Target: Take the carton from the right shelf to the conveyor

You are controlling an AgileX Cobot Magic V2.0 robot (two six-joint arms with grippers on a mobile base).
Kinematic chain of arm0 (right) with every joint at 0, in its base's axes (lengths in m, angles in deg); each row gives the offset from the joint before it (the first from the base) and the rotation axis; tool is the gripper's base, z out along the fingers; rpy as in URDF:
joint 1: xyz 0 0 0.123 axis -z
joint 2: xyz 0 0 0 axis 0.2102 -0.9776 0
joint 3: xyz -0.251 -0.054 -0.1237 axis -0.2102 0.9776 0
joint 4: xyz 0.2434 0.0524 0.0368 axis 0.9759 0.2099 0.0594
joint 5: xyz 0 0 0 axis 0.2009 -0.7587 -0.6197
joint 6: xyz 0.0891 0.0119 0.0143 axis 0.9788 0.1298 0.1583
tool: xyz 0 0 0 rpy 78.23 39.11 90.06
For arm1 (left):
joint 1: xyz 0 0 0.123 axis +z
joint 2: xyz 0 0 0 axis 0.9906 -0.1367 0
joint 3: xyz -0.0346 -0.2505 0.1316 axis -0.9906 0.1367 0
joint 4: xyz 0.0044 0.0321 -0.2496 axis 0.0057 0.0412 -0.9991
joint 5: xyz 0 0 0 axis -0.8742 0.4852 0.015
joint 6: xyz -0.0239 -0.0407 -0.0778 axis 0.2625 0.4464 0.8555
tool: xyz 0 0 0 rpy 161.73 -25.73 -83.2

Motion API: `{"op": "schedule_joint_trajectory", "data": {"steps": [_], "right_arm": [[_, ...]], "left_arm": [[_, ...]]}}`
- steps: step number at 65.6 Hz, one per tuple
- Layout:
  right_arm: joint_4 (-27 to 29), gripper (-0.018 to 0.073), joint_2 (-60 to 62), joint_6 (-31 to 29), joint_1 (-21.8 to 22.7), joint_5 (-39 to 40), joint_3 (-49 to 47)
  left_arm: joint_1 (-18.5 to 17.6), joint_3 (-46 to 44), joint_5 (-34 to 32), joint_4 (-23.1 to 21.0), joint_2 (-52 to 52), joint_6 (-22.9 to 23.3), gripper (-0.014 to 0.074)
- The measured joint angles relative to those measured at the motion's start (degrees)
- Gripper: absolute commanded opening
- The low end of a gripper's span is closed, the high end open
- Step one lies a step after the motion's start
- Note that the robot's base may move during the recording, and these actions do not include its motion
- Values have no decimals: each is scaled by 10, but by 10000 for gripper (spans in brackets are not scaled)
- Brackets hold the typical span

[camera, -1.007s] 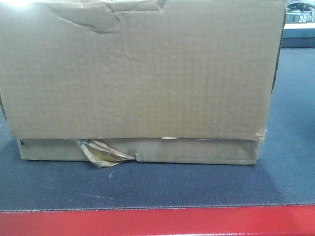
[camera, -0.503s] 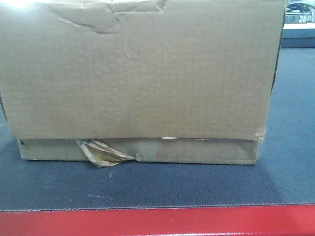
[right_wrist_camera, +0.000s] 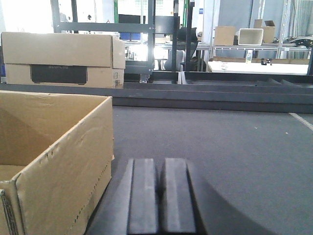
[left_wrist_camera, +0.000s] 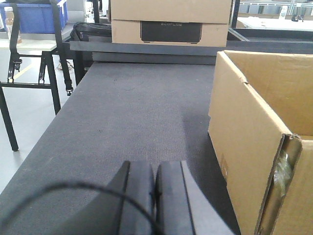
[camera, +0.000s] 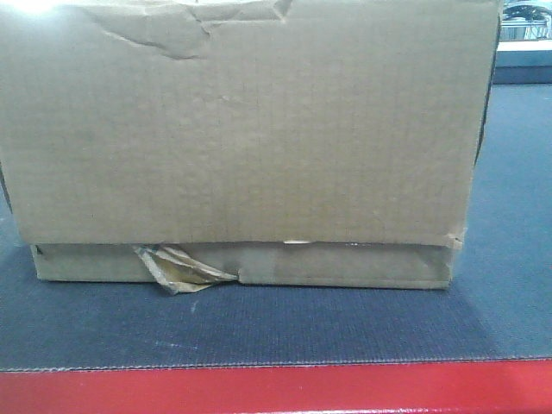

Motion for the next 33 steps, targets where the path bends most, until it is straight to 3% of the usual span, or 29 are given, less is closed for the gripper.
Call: {"op": "schedule_joint_trajectory", "data": {"steps": [33], "right_arm": [[0,-67,0,0,0,1,0]], "left_arm": [[0,0,0,-1,0,0,11]]}}
